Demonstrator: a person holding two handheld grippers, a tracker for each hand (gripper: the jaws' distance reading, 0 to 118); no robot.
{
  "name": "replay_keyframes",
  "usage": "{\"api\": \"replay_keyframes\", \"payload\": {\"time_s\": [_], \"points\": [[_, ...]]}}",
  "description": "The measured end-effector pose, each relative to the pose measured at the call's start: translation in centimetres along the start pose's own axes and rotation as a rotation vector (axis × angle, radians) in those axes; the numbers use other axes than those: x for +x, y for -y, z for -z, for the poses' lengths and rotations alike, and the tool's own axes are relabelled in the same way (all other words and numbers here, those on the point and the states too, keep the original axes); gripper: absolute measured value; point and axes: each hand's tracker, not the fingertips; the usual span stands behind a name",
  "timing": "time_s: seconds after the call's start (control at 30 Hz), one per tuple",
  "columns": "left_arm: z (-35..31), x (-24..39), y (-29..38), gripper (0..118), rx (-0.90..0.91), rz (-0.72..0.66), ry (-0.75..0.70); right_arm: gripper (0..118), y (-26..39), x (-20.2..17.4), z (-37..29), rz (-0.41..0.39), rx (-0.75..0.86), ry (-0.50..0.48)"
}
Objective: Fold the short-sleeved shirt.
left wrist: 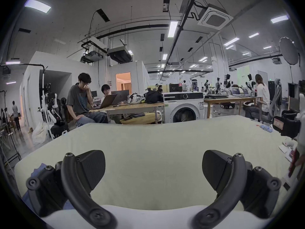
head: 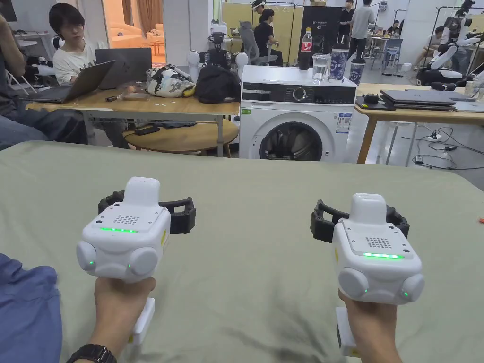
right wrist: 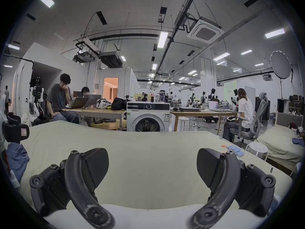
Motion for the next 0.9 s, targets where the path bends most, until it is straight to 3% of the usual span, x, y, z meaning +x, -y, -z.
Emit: {"api": "replay_keyframes", "payload": {"time_s": [0.9], "points": [[-1.1, -0.8, -1.2, 116, 0.032, -0.05, 0.005, 108, -1.5, -0.8, -1.4, -0.019, -0.012, 0.018]]}}
